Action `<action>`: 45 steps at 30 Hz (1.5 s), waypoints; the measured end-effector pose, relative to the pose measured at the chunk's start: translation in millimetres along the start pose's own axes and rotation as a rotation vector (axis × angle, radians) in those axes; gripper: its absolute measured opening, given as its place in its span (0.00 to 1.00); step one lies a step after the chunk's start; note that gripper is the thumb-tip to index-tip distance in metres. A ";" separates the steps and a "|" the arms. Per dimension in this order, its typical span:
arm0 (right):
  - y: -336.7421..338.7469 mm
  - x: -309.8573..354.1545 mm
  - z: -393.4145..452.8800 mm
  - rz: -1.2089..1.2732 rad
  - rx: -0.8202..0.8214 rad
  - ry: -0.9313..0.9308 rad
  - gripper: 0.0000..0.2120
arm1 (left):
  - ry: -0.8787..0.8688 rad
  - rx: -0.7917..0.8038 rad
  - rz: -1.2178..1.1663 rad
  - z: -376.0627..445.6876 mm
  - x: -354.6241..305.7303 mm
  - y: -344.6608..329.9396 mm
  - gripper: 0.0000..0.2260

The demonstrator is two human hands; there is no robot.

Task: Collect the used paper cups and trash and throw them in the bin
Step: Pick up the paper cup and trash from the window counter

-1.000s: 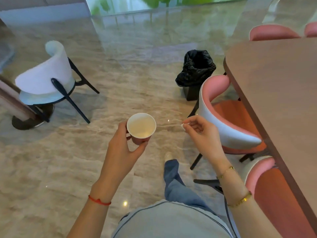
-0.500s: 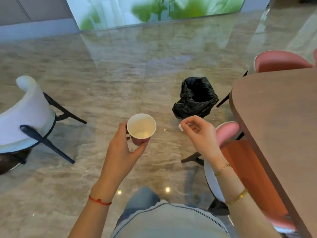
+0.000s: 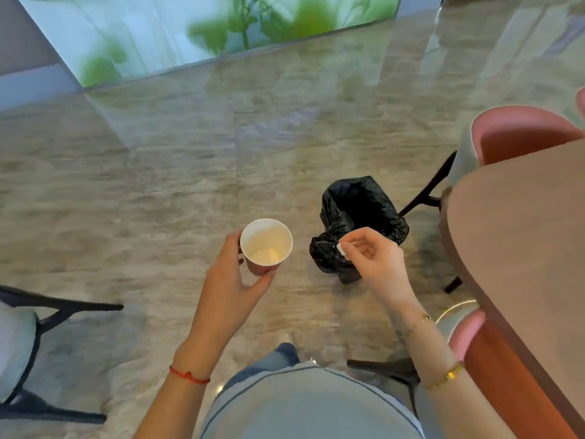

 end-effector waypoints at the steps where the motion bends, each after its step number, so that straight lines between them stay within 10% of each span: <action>1: -1.9 -4.1 22.6 -0.008 -0.015 -0.003 0.01 | -0.014 0.010 0.008 27.9 -0.8 -2.7 0.29; 16: 57.1 -168.5 236.1 -0.172 -0.249 -0.335 0.02 | -0.127 0.355 0.147 329.3 -14.8 -198.1 0.31; 28: 64.1 -326.5 298.9 -0.220 0.043 -0.684 0.14 | -0.031 0.637 0.178 441.6 -1.2 -378.8 0.30; 37: 70.1 -329.5 274.6 -0.243 -0.115 -0.735 0.15 | 0.095 0.917 0.305 465.1 36.2 -441.9 0.43; 45: 69.7 -278.4 270.8 -0.375 -0.120 -0.613 0.18 | -0.070 0.876 0.427 454.7 27.4 -385.8 0.28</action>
Point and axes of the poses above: each hand's wrist, its own z-axis towards the middle knuckle, its own y-axis out of the back of the hand, x = y × z, the point moved 9 cm from there along z, towards the middle knuckle, and after that the axes turned 11 degrees about y, right-handed, at the moved point
